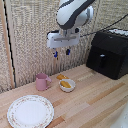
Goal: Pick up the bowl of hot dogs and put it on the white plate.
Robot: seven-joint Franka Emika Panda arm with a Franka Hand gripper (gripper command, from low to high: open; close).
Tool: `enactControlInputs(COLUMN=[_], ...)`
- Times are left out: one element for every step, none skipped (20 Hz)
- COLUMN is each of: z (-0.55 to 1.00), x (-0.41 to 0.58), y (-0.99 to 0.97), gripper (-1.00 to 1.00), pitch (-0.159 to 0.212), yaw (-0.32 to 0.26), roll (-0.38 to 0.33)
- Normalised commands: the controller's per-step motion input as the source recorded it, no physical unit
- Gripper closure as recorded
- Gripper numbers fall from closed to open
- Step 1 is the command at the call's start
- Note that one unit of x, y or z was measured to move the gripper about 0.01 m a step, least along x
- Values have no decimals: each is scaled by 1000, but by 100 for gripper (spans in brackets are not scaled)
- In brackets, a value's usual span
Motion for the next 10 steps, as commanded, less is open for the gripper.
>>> enactControlInputs(z=[-163, -120, -120, -103, -103, -106, -111, -123, -131, -137], x=[-186, -186, -186, -197, -197, -191, -183, -177, -169, -163], y=[-620, -637, -637, -631, -643, -649, -657, -669, -671, -671], gripper=[-100, -100, -100, -100, -100, -100, -100, -100, -100, -100], pitch=[0, 61, 61, 66, 68, 66, 63, 61, 57, 50], yaw=[-206, -183, -183, -185, -182, -180, -176, -172, -169, -167], roll=[38, 64, 64, 61, 60, 60, 61, 62, 62, 64])
